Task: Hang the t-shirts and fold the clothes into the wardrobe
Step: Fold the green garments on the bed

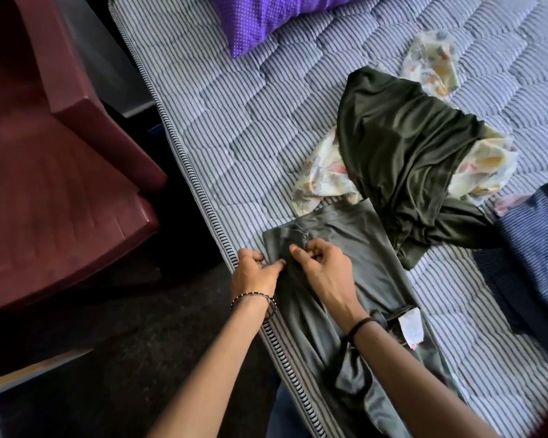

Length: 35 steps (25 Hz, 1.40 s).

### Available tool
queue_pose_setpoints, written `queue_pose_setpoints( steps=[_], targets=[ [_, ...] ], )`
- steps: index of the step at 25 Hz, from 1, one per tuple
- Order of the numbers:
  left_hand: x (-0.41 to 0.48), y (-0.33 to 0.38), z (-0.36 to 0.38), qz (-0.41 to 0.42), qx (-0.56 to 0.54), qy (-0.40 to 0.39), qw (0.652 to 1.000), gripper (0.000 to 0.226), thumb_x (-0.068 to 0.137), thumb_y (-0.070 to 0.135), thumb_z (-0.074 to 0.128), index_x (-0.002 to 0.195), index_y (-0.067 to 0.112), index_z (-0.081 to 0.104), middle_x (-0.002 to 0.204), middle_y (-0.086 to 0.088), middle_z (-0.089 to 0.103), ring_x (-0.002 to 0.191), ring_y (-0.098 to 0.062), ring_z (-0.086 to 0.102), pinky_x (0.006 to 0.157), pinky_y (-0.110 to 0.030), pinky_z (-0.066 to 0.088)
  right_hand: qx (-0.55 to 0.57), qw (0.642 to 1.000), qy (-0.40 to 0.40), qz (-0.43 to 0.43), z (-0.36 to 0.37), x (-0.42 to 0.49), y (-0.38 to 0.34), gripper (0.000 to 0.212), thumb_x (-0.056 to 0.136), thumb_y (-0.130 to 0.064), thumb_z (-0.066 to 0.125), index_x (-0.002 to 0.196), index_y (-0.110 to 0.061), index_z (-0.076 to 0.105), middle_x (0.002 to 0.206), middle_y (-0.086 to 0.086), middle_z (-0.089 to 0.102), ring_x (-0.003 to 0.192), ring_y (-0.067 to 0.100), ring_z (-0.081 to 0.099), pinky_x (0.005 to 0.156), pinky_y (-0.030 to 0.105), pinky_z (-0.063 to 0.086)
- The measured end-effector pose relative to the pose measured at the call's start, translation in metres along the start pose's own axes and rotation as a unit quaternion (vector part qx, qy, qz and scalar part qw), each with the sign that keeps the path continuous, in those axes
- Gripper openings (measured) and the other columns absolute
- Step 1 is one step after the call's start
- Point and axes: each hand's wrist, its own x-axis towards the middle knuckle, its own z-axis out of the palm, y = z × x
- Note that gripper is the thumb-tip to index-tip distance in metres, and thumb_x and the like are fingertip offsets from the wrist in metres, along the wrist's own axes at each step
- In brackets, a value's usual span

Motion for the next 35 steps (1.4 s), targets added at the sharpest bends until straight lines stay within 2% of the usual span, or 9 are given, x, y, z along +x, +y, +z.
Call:
queue_pose_setpoints(
  steps=[4,7,10,15,19,22,25,30,35],
  targets=[
    [0.001,-0.001,-0.013,0.077,-0.057,0.018,0.995,0.016,0.082,0.025,0.076,0.077,0.018,0.062,0.07,0.006,0.064,0.07,-0.015,0.063,0.064,-0.025,0.046,0.036,0.998,0.028,-0.031,0.007,-0.001,-0.011,0.03,0.091,-0.035,0.075,0.076,-0.019,0.055,0.074,-0.002,0.06,0.066,0.009,0.053,0.064,0.025,0.042],
    [-0.005,0.003,-0.015,0.041,-0.152,-0.022,0.987,0.017,0.086,0.027,0.069,0.083,0.013,0.06,0.075,0.001,0.065,0.071,-0.018,0.061,0.066,-0.031,0.047,0.104,0.992,0.052,-0.05,0.007,-0.01,-0.023,0.02,0.093,-0.027,0.074,0.086,-0.015,0.059,0.073,-0.007,0.063,0.063,0.003,0.054,0.061,0.017,0.045],
    [0.0,0.009,-0.009,-0.042,-0.225,-0.087,0.969,0.042,0.072,0.048,0.067,0.099,0.016,0.059,0.099,-0.011,0.071,0.092,-0.028,0.067,0.083,-0.046,0.055,0.134,0.986,0.05,-0.084,0.011,-0.019,-0.033,0.012,0.095,-0.02,0.072,0.098,-0.012,0.063,0.082,-0.006,0.069,0.071,0.004,0.064,0.066,0.02,0.055],
    [0.01,0.013,-0.008,-0.118,-0.401,-0.154,0.895,0.088,0.059,0.077,0.075,0.122,0.017,0.061,0.122,-0.02,0.065,0.108,-0.034,0.066,0.099,-0.053,0.05,0.171,0.975,-0.102,-0.103,0.012,-0.028,-0.033,0.014,0.101,-0.022,0.065,0.105,-0.011,0.07,0.096,0.001,0.074,0.086,0.015,0.072,0.068,0.03,0.061],
    [0.007,0.017,-0.008,-0.023,-0.319,-0.111,0.941,0.081,0.058,0.068,0.08,0.11,0.009,0.059,0.113,-0.023,0.064,0.101,-0.036,0.063,0.094,-0.048,0.051,0.184,0.974,-0.088,-0.101,0.003,-0.027,-0.027,0.012,0.101,-0.01,0.059,0.1,-0.007,0.071,0.093,0.007,0.074,0.082,0.023,0.071,0.066,0.032,0.061],
    [0.016,0.013,-0.01,0.056,-0.16,-0.073,0.983,0.046,0.065,0.04,0.089,0.099,0.023,0.063,0.102,0.001,0.069,0.095,-0.015,0.064,0.083,-0.02,0.049,0.098,0.988,0.029,-0.114,-0.01,-0.01,-0.014,0.007,0.098,-0.019,0.065,0.093,-0.015,0.069,0.088,-0.002,0.072,0.081,0.017,0.068,0.071,0.031,0.057],
    [0.023,0.009,-0.018,0.117,-0.046,-0.056,0.991,0.038,0.069,0.025,0.088,0.098,0.025,0.063,0.099,0.008,0.066,0.095,-0.008,0.06,0.081,-0.016,0.043,-0.038,0.98,0.154,-0.123,-0.028,0.016,0.008,0.01,0.095,-0.016,0.068,0.103,-0.012,0.065,0.104,0.003,0.066,0.099,0.023,0.06,0.085,0.028,0.046],
    [0.033,-0.001,-0.017,0.125,-0.096,-0.077,0.984,0.025,0.079,0.021,0.081,0.095,0.029,0.063,0.105,0.005,0.069,0.104,-0.012,0.064,0.097,-0.031,0.05,-0.168,0.967,0.189,-0.021,-0.045,0.044,0.023,0.044,0.095,-0.031,0.068,0.13,-0.007,0.053,0.131,0.013,0.053,0.123,0.035,0.045,0.102,0.046,0.033],
    [0.025,-0.002,-0.023,0.128,-0.182,-0.113,0.968,0.03,0.086,-0.001,0.071,0.099,0.025,0.064,0.108,0.001,0.071,0.106,-0.015,0.066,0.096,-0.029,0.052,-0.097,0.988,0.119,0.006,-0.056,0.059,0.016,0.031,0.09,-0.04,0.075,0.106,-0.016,0.065,0.093,-0.003,0.063,0.112,0.027,0.05,0.099,0.04,0.034]
  ],
)
